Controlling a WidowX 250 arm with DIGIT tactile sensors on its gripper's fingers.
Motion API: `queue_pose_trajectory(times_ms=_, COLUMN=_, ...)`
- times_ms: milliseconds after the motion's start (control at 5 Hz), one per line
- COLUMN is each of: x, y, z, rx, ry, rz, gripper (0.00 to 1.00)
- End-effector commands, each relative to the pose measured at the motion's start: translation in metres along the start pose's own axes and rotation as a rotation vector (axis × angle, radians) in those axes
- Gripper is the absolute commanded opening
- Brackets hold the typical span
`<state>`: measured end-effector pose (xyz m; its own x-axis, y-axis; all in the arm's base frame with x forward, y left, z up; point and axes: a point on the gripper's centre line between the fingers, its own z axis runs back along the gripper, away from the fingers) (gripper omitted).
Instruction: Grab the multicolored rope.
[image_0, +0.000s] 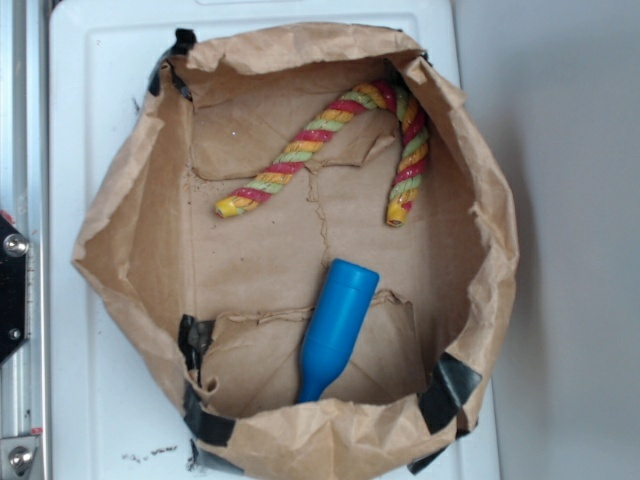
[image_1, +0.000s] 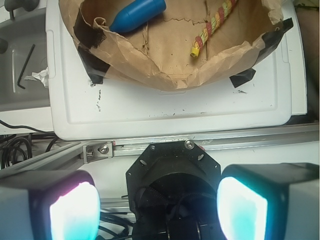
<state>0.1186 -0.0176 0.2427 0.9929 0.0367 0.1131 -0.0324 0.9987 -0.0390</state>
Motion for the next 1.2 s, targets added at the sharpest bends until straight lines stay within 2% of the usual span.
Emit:
queue_pose_trajectory(times_ms=0, x=0.000, y=0.000, z=0.000, rx=0.000, ry=0.000, rz=0.000, gripper=1.00)
queue_pose_trajectory(times_ms=200, x=0.044, y=0.005, z=-0.005, rx=-0.029, ry=0.013, rz=-0.018, gripper=1.00)
queue_pose_trajectory(times_ms=400, x=0.092, y=0.006, z=-0.016, rx=-0.085, ry=-0.029, rz=0.047, gripper=1.00)
queue_pose_trajectory(times_ms=600, x=0.137, y=0.016, z=-0.049, rx=-0.102, ry=-0.075, rz=0.073, gripper=1.00)
queue_pose_trajectory(times_ms=800, x=0.169, y=0.039, z=-0.089, rx=-0.227, ry=-0.030, rz=0.144, gripper=1.00)
queue_pose_trajectory(times_ms=1000, x=0.176, y=0.045, z=-0.110, rx=-0.166, ry=-0.012, rz=0.214, gripper=1.00)
